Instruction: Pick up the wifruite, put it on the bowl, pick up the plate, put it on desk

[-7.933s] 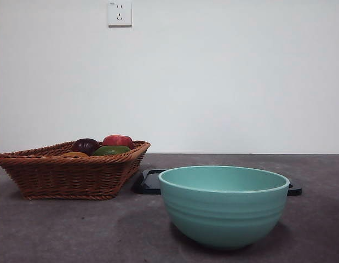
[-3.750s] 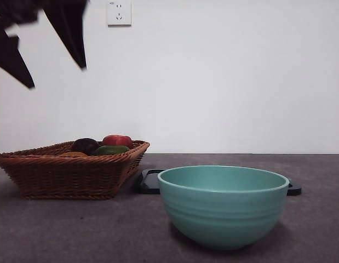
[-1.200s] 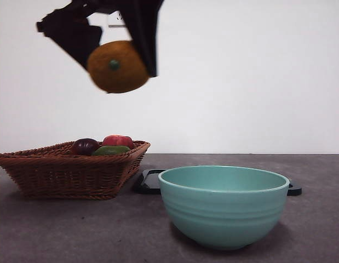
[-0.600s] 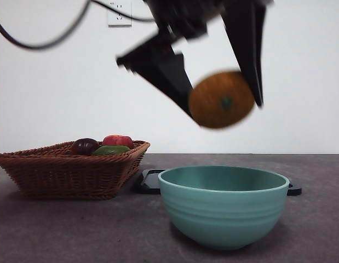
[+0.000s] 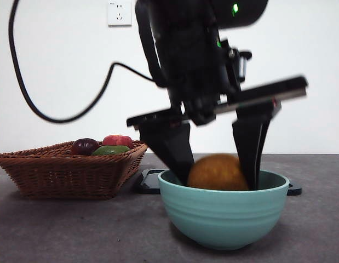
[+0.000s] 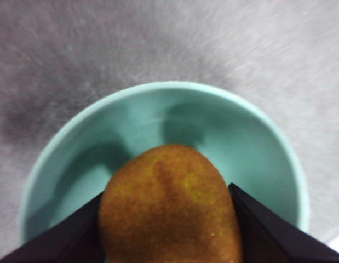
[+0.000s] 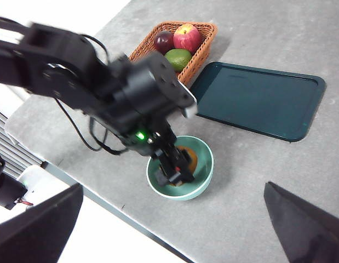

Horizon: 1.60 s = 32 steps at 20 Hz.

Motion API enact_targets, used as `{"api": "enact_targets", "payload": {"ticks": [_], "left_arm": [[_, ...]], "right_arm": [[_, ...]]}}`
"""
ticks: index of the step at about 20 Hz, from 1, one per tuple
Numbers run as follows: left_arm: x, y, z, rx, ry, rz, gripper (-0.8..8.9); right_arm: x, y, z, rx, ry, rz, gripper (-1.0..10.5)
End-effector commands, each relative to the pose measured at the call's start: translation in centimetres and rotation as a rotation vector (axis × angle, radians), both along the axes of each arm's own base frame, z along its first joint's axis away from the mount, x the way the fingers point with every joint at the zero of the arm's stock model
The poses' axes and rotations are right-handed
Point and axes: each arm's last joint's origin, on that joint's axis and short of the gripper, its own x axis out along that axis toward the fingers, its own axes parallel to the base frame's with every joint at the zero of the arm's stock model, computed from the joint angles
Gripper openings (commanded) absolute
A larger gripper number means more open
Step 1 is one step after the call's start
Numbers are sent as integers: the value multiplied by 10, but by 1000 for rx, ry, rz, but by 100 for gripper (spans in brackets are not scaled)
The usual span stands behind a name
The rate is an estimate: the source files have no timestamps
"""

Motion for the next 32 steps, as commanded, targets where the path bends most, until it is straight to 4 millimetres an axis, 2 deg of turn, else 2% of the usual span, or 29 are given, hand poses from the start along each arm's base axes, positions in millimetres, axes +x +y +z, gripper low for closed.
{"api": "enact_targets", "payload": {"ticks": [1, 16, 20, 23, 26, 30, 32], "left_arm": [[0, -7, -3, 2, -6, -28, 245], [1, -9, -12, 29, 1, -55, 259], [2, -10, -9, 30, -7, -77, 386], [3, -11, 2, 43, -2, -83, 473], [2, -10, 20, 17, -24, -94, 478], [-6, 4, 59, -38, -74, -126, 485], [-15, 19, 83, -57, -99, -152, 539]], "right_arm": [[-4, 0, 2, 3, 13, 5, 674], [-5, 0, 2, 0, 11, 6, 674], [-5, 0, 2, 1, 12, 6, 674], [-5, 0, 1, -1, 22, 6, 674], [-6, 0, 0, -2, 32, 7, 674], [-6, 0, 0, -2, 34, 7, 674], [-6, 0, 0, -3, 33, 7, 674]]}}
